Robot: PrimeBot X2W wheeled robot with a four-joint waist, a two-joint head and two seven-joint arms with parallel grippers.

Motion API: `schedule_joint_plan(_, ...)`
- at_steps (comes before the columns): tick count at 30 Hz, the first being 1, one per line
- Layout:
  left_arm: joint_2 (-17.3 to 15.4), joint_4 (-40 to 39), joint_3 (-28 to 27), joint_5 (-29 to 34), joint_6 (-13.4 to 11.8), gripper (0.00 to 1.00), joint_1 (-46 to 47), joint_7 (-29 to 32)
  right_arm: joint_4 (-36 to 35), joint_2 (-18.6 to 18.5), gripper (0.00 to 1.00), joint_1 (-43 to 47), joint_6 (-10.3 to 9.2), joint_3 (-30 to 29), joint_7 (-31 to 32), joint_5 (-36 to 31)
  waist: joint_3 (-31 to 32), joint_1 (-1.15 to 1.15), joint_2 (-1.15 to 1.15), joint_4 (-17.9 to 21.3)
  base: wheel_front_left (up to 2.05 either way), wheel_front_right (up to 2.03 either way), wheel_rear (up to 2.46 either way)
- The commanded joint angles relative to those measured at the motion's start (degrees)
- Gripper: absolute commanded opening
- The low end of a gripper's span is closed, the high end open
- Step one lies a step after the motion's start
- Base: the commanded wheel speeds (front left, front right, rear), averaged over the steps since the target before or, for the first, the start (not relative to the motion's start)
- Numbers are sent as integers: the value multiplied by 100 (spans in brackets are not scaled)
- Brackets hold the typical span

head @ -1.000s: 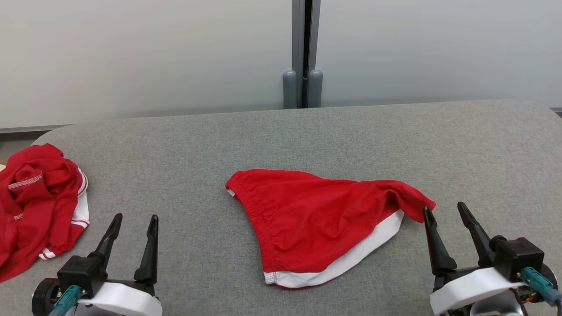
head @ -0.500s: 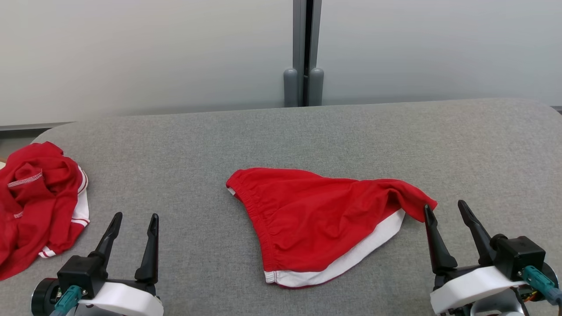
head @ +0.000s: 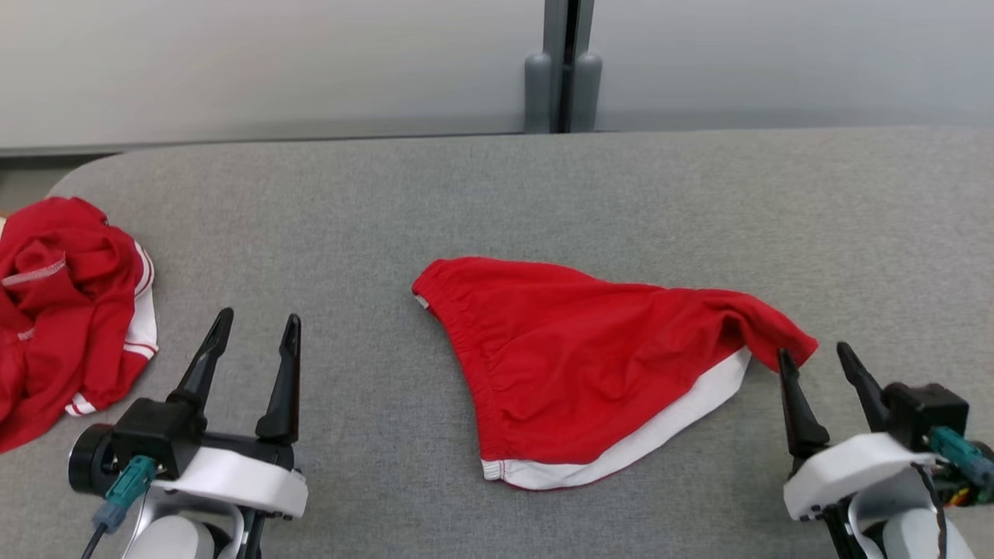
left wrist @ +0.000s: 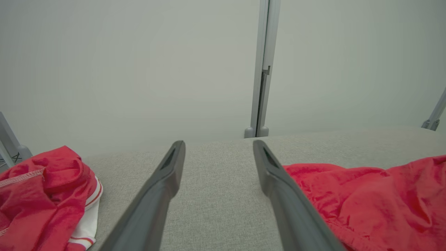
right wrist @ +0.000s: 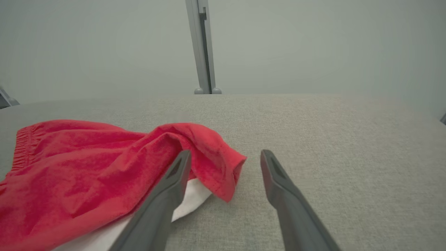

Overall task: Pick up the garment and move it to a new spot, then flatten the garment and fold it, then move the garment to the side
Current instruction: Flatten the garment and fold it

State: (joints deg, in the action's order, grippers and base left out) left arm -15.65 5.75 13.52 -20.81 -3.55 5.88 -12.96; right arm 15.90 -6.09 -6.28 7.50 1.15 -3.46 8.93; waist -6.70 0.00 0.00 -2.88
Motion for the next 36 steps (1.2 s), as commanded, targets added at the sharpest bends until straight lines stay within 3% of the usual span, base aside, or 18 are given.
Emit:
schedule_joint_plan(1,1,-13,7,32,12,100,141,-33,111,-37,100,-169,-2,50,-38,17,-194,0,0,-117,0,0,0)
schedule_joint_plan(2,18,-10,26,41,32,100,195,-45,240,-56,100,-243,-2,82,29,53,-258,0,0,-144,0,0,0)
schedule_joint_plan(3,34,-2,41,53,45,100,246,-64,334,-77,82,-358,-2,94,8,72,-314,0,0,-174,0,0,0)
schedule_joint_plan(4,65,6,56,40,63,100,303,-73,392,-114,41,-475,-2,100,-26,93,-368,0,0,-203,0,0,0)
schedule_joint_plan(5,68,30,79,69,74,100,351,-79,450,-140,14,-567,-2,92,-43,97,-415,0,0,-233,0,0,0)
schedule_joint_plan(6,79,55,87,78,76,100,392,-101,478,-155,0,-632,-2,114,-73,86,-446,0,0,-257,0,0,0)
schedule_joint_plan(15,157,149,100,136,203,100,812,-186,269,-401,0,-1592,-2,344,9,30,-800,0,0,-471,0,0,0)
schedule_joint_plan(21,322,245,186,206,317,100,1229,-214,971,-492,0,-2612,-2,592,257,107,-1176,0,0,-715,0,0,0)
schedule_joint_plan(22,353,272,197,227,346,100,1285,-219,1153,-501,20,-2749,-2,616,248,116,-1223,0,0,-752,0,0,0)
schedule_joint_plan(23,387,305,207,239,356,100,1337,-222,1366,-497,76,-2863,-2,630,270,133,-1259,0,0,-778,0,0,0)
schedule_joint_plan(24,420,328,210,246,382,100,1382,-225,1551,-475,100,-2966,-2,656,270,172,-1294,0,0,-799,0,0,0)
schedule_joint_plan(30,549,368,88,322,459,100,1452,-227,2204,-401,100,-3226,-2,726,-212,251,-1314,0,0,-761,0,0,0)
schedule_joint_plan(36,561,433,-104,409,483,100,1183,-228,1710,-326,100,-2748,-2,714,-866,314,-1014,0,0,-545,0,0,0)
